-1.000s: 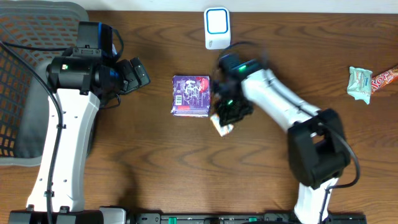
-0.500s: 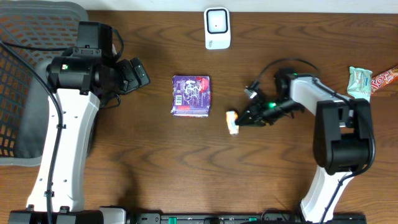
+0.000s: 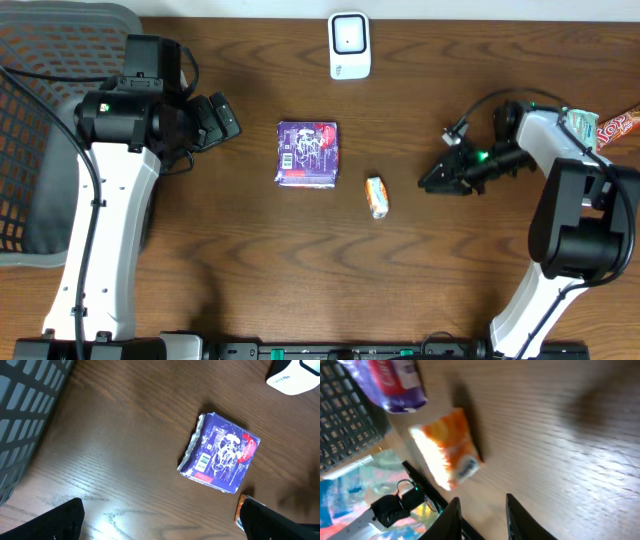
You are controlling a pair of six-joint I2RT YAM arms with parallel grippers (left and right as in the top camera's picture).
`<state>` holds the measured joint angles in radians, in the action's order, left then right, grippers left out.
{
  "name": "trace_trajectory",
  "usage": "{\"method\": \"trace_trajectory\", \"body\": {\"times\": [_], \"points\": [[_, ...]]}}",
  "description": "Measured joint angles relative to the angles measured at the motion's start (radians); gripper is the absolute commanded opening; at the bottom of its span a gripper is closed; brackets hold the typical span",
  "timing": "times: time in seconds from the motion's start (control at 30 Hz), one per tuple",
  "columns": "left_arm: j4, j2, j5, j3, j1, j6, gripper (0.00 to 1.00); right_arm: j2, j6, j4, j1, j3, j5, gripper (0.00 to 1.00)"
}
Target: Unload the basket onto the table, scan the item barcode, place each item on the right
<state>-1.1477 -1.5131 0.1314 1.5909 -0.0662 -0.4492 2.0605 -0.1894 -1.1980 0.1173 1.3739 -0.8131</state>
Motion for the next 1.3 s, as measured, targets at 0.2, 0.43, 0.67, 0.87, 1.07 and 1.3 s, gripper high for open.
{"method": "trace_trajectory", "body": {"times": [0.2, 0.43, 0.67, 0.87, 1.07, 1.3], "points": [[0.0, 0.0, 0.0, 0.0, 0.0, 0.0, 0.99, -0.035, -0.013, -0.02, -0.129, 0.052, 0.045, 0.33], [0.0, 0.0, 0.0, 0.0, 0.0, 0.0, 0.99, -0.039, 0.124, 0.025, -0.352, 0.052, 0.343, 0.28], [0.0, 0.0, 0.0, 0.0, 0.0, 0.0, 0.99, -0.039, 0.248, 0.01, -0.443, 0.086, 0.567, 0.3], [0.0, 0.0, 0.0, 0.0, 0.0, 0.0, 0.99, -0.039, 0.294, -0.001, -0.448, 0.122, 0.702, 0.31], [0.0, 0.0, 0.0, 0.0, 0.0, 0.0, 0.99, -0.039, 0.385, -0.022, -0.443, 0.123, 0.914, 0.3], [0.0, 0.0, 0.0, 0.0, 0.0, 0.0, 0.99, -0.039, 0.393, -0.157, -0.431, 0.242, 0.878, 0.3]]}}
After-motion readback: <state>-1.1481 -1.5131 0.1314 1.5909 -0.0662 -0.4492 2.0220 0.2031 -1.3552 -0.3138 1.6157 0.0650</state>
